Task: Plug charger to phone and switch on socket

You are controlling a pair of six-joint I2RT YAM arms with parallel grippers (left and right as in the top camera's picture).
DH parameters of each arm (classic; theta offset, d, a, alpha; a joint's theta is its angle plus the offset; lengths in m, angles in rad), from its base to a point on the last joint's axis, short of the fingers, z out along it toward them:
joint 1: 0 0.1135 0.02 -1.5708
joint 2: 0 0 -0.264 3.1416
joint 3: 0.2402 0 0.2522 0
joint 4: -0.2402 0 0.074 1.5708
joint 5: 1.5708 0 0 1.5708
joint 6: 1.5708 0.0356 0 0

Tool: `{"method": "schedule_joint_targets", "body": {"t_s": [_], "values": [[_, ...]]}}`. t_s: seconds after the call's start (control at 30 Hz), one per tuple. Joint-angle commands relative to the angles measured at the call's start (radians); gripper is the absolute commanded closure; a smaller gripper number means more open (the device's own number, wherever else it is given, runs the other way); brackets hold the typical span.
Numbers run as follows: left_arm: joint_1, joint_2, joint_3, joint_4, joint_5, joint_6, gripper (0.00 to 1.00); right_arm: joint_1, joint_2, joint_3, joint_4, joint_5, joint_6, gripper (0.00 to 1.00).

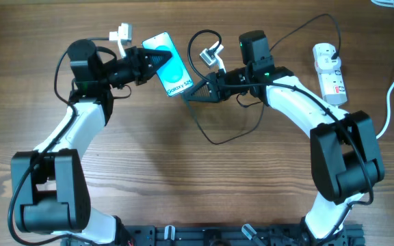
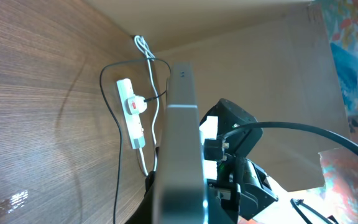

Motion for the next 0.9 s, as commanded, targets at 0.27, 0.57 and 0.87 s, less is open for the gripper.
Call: {"method": "schedule_joint_targets", "body": {"t_s": [0.27, 0.57, 0.87], "values": [[0.036, -0.002, 0.01, 0.007, 0.024, 0.031, 0.96, 0.017, -0.022, 0.011, -0.061, 0.023, 0.0, 0.78], [0.027, -0.002, 0.01, -0.033, 0.021, 0.065, 0.96, 0.051, -0.022, 0.011, -0.054, 0.027, 0.002, 0.86], [0.014, -0.002, 0.01, -0.099, 0.029, 0.098, 0.96, 0.052, -0.022, 0.011, -0.045, 0.029, 0.003, 0.96]]}}
